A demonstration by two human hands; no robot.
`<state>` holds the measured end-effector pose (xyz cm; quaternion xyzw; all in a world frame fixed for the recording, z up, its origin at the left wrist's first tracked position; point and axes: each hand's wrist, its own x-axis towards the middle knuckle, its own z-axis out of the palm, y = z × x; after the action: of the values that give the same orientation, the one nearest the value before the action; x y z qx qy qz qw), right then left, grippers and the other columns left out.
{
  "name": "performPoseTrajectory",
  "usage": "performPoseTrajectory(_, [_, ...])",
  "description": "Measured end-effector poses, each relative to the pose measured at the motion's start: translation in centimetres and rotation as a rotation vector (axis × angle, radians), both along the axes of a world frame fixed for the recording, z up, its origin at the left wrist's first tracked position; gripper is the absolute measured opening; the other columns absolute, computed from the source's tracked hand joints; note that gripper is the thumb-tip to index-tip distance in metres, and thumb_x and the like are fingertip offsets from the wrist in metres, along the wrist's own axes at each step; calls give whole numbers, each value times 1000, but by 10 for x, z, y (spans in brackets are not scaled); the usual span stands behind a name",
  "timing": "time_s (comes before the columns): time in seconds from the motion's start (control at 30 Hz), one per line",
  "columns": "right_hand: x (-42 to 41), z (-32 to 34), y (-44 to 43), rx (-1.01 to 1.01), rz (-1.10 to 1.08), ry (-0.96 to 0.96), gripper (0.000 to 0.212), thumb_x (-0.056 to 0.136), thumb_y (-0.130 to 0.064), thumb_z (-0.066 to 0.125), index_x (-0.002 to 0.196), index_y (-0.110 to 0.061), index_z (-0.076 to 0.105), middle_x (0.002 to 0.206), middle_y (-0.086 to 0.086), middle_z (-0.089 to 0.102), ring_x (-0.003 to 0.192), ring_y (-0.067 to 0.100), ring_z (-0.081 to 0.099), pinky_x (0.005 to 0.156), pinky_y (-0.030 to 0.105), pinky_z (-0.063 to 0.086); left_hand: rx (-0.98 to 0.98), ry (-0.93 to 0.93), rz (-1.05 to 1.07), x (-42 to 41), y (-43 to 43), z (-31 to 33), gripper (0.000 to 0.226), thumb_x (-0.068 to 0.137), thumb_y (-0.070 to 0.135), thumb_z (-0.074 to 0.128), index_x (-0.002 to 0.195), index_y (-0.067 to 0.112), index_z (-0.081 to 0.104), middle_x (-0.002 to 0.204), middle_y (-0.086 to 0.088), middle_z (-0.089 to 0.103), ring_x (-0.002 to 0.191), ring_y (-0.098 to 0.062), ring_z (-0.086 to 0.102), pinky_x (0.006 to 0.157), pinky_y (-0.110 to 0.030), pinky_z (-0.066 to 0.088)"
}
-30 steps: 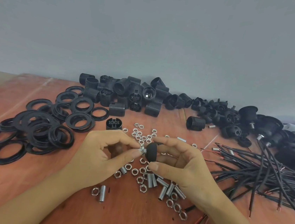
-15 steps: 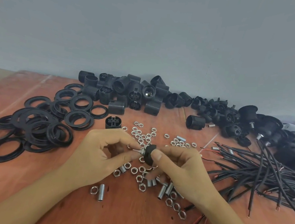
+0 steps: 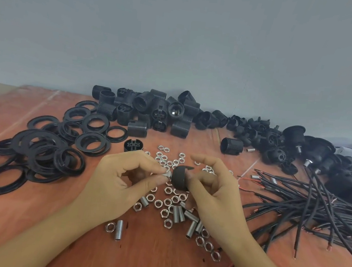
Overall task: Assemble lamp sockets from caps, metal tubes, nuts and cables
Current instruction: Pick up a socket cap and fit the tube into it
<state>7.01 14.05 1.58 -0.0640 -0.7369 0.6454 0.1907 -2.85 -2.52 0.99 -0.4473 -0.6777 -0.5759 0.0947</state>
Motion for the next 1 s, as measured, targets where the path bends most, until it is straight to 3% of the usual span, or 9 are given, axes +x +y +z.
performPoseTrajectory(0.17, [7,3,0,-34,151,158,33,91,-16,64,121,-29,55,73,5,69,44,7,50,45,17,41,-7,-78,7,-4,-1,-1,8,78,21,76,84,19,72,78,11,69,52,-10,59,52,-29,50])
performPoseTrajectory(0.23, [5,2,2,-26,117,193,34,89,-17,66,119,-30,56,74,4,68,44,4,49,44,17,40,-20,-94,-31,-2,-1,-1,7,76,16,75,82,20,72,78,12,69,53,-6,59,52,-26,50])
performPoseTrajectory(0.37, [-1,-2,6,-8,-5,71,31,84,-33,68,113,-28,57,72,-5,62,45,3,43,44,14,35,-14,-171,-148,2,0,-1,10,75,20,79,84,20,74,82,6,71,54,-4,60,52,-17,49])
performPoseTrajectory(0.5, [0,-7,8,133,30,14,28,92,-12,66,110,-32,64,93,-6,70,55,7,48,49,16,40,42,-247,-130,0,0,-2,8,76,19,79,81,16,73,80,2,71,48,-8,58,48,-20,49])
performPoseTrajectory(0.57, [2,-7,6,146,82,46,33,91,-16,67,115,-38,64,95,-3,70,60,9,52,52,19,42,40,-236,-57,-2,0,0,8,75,16,76,82,16,72,80,3,71,47,-8,58,46,-24,48])
performPoseTrajectory(0.67, [4,-6,3,114,138,108,45,84,-25,71,125,-41,60,90,-1,68,61,13,56,54,27,46,40,-229,-20,-5,-1,2,9,76,15,79,81,18,73,82,4,73,51,-2,59,47,-21,47])
performPoseTrajectory(0.73, [3,-5,3,103,137,160,45,85,-22,72,127,-33,60,79,-1,68,56,10,55,53,23,45,12,-228,-53,-5,-3,3,8,76,21,80,81,21,74,78,6,71,51,-1,58,49,-18,46])
performPoseTrajectory(0.87, [0,-1,6,121,83,153,24,89,-35,63,110,-24,69,68,-10,64,55,-1,52,55,12,41,-74,-283,-197,1,-2,1,9,76,21,77,84,24,73,78,2,70,48,-5,57,48,-21,48])
performPoseTrajectory(1.0, [-2,-1,6,122,55,106,26,92,-37,55,100,-19,73,62,-19,61,49,-1,48,51,7,37,-58,-289,-253,2,-2,0,10,76,29,74,84,24,73,80,-3,70,47,-10,57,47,-24,49])
